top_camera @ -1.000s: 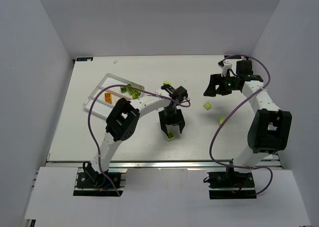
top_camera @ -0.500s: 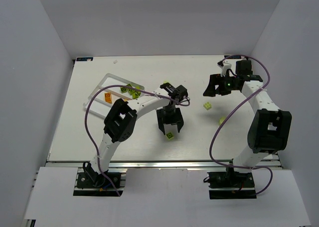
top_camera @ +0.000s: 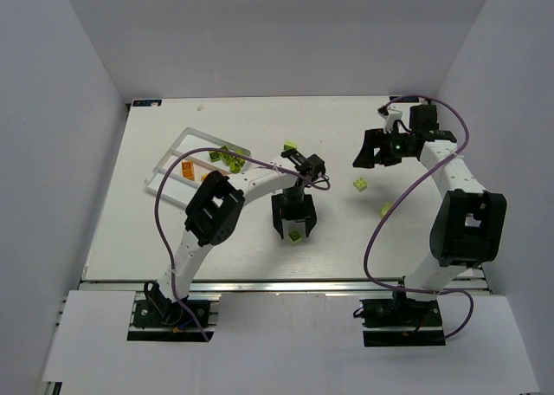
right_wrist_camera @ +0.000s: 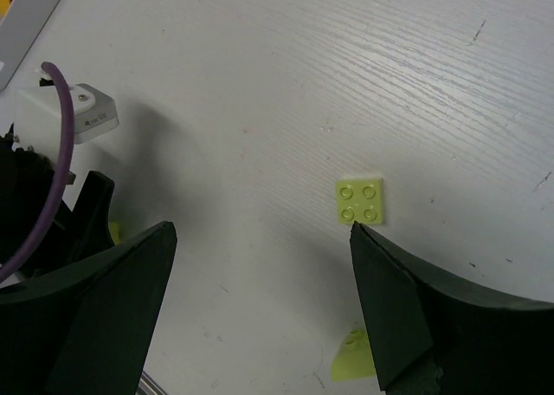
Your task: Sort the legos into containers by color
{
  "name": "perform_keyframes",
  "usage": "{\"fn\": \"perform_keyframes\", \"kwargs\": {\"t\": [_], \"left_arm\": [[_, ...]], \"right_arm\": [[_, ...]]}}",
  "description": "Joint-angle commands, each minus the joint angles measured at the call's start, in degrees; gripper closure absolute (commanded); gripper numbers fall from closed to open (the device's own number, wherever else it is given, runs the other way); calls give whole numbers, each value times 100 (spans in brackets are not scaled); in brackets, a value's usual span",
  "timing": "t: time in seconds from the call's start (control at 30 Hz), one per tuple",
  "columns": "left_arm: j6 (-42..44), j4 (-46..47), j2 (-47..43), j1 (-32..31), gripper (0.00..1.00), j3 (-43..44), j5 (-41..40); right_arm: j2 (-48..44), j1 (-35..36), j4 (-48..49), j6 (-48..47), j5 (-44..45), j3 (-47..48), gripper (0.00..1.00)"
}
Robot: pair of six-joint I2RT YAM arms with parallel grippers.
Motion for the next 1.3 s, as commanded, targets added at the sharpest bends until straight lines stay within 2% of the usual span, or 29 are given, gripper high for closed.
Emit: {"fn": "perform_keyframes", "kwargs": {"t": [0.0, 0.2, 0.63, 0.87, 0.9, 1.0, 1.03, 1.1, 1.13, 1.17, 1.2, 1.27], "left_arm": [[141, 111, -38, -34, 21, -144, 172], [202, 234, 6, -34, 23, -215, 269], [439, 314, 217, -34, 41, -170, 551], [466, 243, 86, 71, 67, -39, 402], [457, 217, 24, 72, 69, 5, 253], [439, 33, -371, 177, 73, 206, -238], [439, -107, -581, 264, 74, 251, -388], [431, -205, -836, 483, 75, 138, -600], [431, -231, -1125, 580, 75, 33, -766], [439, -214, -1293, 694, 75, -125, -768], [431, -179, -1425, 974, 75, -283, -994], [466, -38, -1854, 1292, 76, -863, -1075]], "right_arm": [[-116, -57, 48, -38, -70, 94, 14], [-98, -83, 30, -29, -70, 94, 14], [-72, -110, -13, -11, -70, 120, 14], [-89, -118, -57, -73, -87, 120, 15], [-98, -127, -84, -99, -105, 120, 15], [-177, -92, -215, -379, -315, 59, 23], [-203, -83, -346, -633, -525, 32, 32], [-247, -31, -479, -915, -798, -117, 46], [-256, 13, -619, -1143, -956, -161, 62], [-265, 66, -681, -1249, -1001, -205, 70], [-291, 118, -734, -1320, -1028, -284, 83], [-327, 145, -787, -1504, -1011, -363, 90]]}}
